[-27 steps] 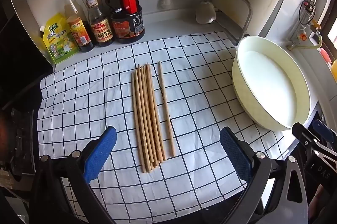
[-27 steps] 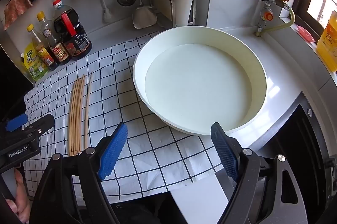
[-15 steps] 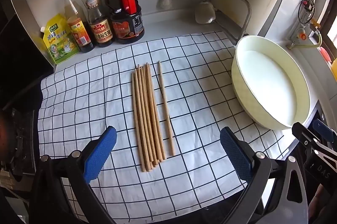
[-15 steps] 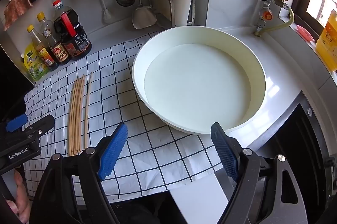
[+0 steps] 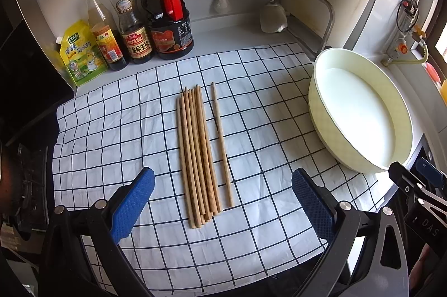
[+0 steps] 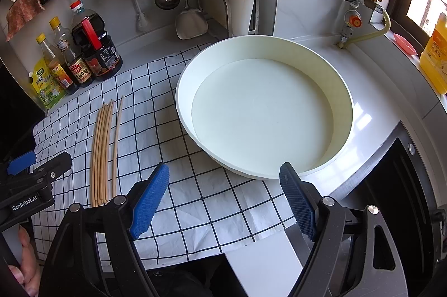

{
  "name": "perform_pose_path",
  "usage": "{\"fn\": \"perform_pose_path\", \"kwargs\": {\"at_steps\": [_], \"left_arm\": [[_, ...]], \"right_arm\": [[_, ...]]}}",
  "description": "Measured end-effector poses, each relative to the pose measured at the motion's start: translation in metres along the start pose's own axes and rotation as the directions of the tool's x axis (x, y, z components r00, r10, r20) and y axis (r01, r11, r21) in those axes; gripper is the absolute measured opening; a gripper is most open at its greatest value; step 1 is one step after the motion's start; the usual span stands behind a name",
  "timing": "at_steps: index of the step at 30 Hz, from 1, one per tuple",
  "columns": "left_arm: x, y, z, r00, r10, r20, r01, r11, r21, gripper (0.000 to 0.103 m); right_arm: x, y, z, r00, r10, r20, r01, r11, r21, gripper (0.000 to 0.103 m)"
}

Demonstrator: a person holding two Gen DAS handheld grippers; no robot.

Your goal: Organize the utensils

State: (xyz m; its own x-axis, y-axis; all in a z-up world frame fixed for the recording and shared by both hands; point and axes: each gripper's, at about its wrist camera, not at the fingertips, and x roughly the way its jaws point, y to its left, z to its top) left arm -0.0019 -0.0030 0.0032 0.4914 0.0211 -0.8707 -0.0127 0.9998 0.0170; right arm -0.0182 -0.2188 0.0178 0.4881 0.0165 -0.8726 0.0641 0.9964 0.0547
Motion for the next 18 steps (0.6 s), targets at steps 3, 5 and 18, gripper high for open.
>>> {"fn": "perform_pose_path", "kwargs": {"at_steps": [3,5,18], "left_arm": [[0.0,0.0003,-0.0012,1.0,0.0,0.0,0.0,1.0,0.002,0.097],[-0.0001,0.0005,-0.0015,1.0,0.001,0.001,-0.001,1.0,0.002,0.097],[0.0014,0.0025,-0.0008,1.0,0.004,-0.003,-0.004,1.0,0.002,0.097]], "right_arm": [[0.0011,0.0,-0.0004,1.0,0.001,-0.004,-0.001,1.0,0.0,0.078],[0.0009,-0.0003,-0.0001,1.0,0.001,-0.005,-0.001,1.0,0.0,0.078],[0.0024,0.0023,0.0003,1.0,0.003,-0.005,-0.003,1.0,-0.007,0.078]]}}
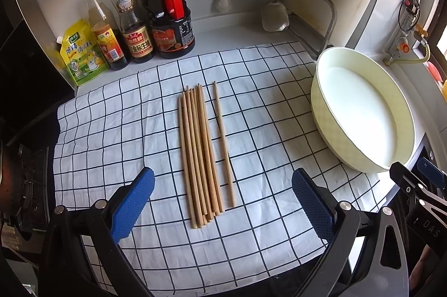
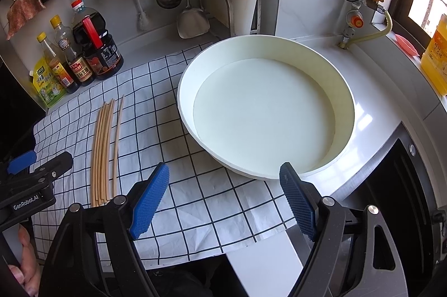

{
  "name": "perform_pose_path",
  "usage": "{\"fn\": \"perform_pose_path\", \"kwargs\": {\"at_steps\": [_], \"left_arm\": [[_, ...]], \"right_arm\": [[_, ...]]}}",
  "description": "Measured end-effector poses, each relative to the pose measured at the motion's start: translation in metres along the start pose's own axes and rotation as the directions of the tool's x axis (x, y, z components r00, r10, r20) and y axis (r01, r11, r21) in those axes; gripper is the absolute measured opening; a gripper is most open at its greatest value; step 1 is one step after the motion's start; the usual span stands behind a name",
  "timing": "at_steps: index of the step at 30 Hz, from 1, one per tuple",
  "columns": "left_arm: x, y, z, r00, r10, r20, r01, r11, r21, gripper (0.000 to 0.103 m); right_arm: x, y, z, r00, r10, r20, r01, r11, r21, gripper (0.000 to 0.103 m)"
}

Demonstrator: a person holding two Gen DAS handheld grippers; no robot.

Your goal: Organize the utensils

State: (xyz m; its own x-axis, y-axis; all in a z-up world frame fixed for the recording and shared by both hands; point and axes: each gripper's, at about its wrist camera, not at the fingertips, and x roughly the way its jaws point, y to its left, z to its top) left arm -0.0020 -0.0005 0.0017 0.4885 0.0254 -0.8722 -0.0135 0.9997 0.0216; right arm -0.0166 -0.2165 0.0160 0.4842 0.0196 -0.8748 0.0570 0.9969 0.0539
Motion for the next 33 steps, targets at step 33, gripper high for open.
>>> {"fn": "perform_pose_path", "kwargs": {"at_steps": [33], "left_arm": [[0.0044,0.0011,-0.0019,1.0,0.005,-0.004,-0.005,1.0,0.002,0.097]], "right_arm": [[0.0029,0.0015,0.0006,1.0,0.001,-0.002,-0.001,1.0,0.001,0.078]]}}
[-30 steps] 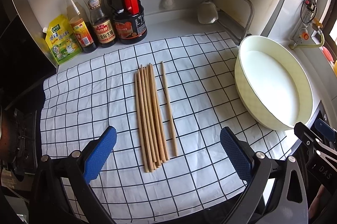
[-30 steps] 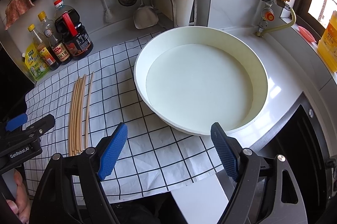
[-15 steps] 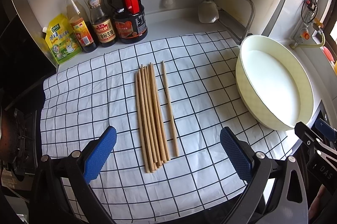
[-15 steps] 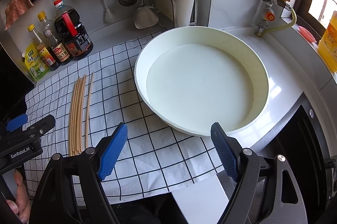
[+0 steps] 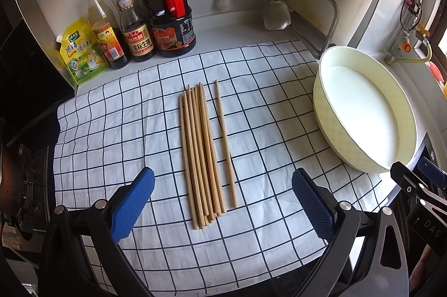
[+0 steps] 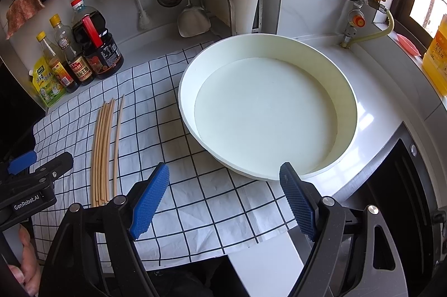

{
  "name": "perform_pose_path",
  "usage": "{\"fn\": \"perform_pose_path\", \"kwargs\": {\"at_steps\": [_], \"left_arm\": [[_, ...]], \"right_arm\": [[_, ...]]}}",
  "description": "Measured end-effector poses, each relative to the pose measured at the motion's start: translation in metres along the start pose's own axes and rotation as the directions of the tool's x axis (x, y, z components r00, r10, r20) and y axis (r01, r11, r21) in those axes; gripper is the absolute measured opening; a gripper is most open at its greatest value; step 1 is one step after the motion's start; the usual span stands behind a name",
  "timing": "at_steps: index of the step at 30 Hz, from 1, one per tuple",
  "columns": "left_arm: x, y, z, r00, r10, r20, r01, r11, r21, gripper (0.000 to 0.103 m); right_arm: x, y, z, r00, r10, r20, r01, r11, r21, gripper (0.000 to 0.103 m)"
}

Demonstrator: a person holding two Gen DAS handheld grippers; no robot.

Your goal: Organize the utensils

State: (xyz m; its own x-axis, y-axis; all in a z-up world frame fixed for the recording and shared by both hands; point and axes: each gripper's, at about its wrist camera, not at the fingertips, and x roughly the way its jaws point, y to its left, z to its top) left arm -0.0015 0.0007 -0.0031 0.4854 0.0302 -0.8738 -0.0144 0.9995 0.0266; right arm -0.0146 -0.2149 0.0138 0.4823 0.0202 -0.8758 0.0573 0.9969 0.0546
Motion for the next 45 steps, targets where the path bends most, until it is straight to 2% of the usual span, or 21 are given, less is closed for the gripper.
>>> {"fn": "perform_pose_path", "kwargs": {"at_steps": [19,23,26,29,33,40,45], "left_arm": [[-0.002,0.012,0.0,1.0,0.014,0.0,-0.014,1.0,-0.019,0.097],[-0.005,0.028,-0.001,0.994,0.092,0.052,-0.09,0.995,-0.034,0.097],[-0.001,0.05,-0.004,0.989,0.13,0.063,-0.126,0.99,-0.069,0.097],[0.006,0.075,-0.01,0.983,0.173,0.067,-0.165,0.981,-0.103,0.097],[0.014,0.096,-0.015,0.968,0.23,0.096,-0.22,0.97,-0.104,0.097],[0.049,0.112,-0.019,0.98,0.197,0.035,-0.192,0.976,-0.1,0.097],[0.078,0.117,-0.012,0.989,0.145,0.002,-0.145,0.985,-0.09,0.096]], "right_arm": [[0.003,0.009,0.0,1.0,0.01,-0.001,-0.01,1.0,-0.016,0.078],[0.005,0.022,-0.001,0.999,0.036,0.018,-0.036,0.998,-0.043,0.078],[0.009,0.039,-0.003,0.998,0.059,0.022,-0.057,0.995,-0.088,0.078],[0.019,0.057,-0.007,0.997,0.082,0.004,-0.081,0.989,-0.127,0.078],[0.036,0.08,-0.011,0.995,0.101,-0.027,-0.104,0.98,-0.172,0.078],[0.071,0.111,-0.015,0.991,0.113,-0.071,-0.126,0.969,-0.215,0.078],[0.098,0.129,-0.018,0.988,0.111,-0.108,-0.133,0.965,-0.226,0.078]]}}
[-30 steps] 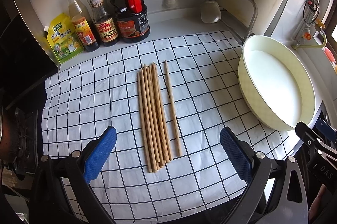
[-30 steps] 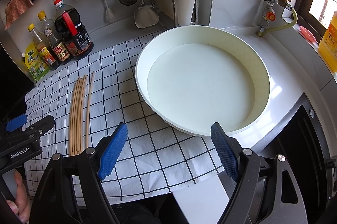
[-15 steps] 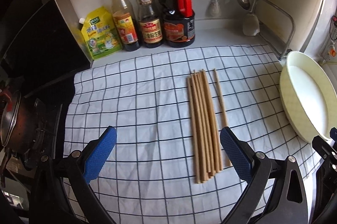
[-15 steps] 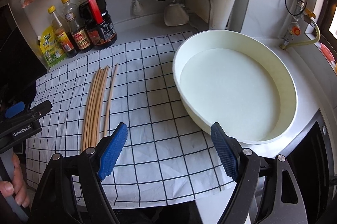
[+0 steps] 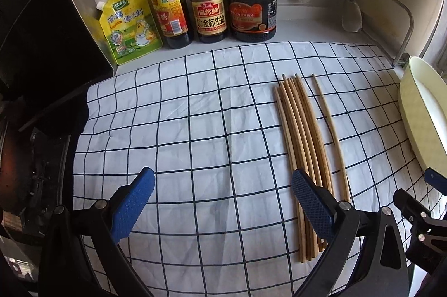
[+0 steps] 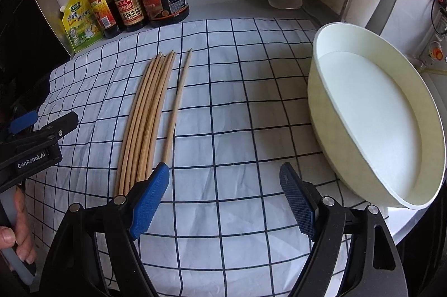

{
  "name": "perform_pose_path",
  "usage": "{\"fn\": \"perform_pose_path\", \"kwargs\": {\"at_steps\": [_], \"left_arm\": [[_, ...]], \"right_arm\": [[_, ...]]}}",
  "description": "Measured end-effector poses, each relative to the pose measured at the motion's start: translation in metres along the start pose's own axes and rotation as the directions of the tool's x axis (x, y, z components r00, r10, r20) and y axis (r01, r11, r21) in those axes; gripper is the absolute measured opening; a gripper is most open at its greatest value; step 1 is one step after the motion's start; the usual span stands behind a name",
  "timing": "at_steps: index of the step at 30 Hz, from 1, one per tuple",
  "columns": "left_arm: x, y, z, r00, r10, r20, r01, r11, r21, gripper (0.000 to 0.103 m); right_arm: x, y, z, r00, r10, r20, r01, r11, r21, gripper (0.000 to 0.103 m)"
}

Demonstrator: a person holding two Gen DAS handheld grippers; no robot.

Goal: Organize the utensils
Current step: 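Move the right tool toward the chopstick row and align its fingers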

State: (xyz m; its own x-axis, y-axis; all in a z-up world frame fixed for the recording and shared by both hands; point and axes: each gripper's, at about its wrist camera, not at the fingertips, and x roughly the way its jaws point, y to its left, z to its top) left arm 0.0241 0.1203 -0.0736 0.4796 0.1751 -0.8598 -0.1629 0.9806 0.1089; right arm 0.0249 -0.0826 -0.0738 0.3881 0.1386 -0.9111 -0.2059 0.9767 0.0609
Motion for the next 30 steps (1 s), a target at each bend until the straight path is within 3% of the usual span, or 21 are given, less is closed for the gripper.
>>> {"fn": "perform_pose_path", "kwargs": {"at_steps": [14,30], "left_arm": [[0.053,0.004,0.018,0.991,-0.103,-0.081,0.101,0.995,-0.026,0.096],[0.072,0.005,0.009,0.985,-0.097,-0.144,0.094,0.995,-0.03,0.097]], "right_arm": [[0.053,0.025,0.026,1.0,-0.025,-0.008,0.025,0.999,-0.025,0.078],[0.068,0.034,0.028,0.998,-0.051,-0.024,0.05,0.997,-0.054,0.078]]}}
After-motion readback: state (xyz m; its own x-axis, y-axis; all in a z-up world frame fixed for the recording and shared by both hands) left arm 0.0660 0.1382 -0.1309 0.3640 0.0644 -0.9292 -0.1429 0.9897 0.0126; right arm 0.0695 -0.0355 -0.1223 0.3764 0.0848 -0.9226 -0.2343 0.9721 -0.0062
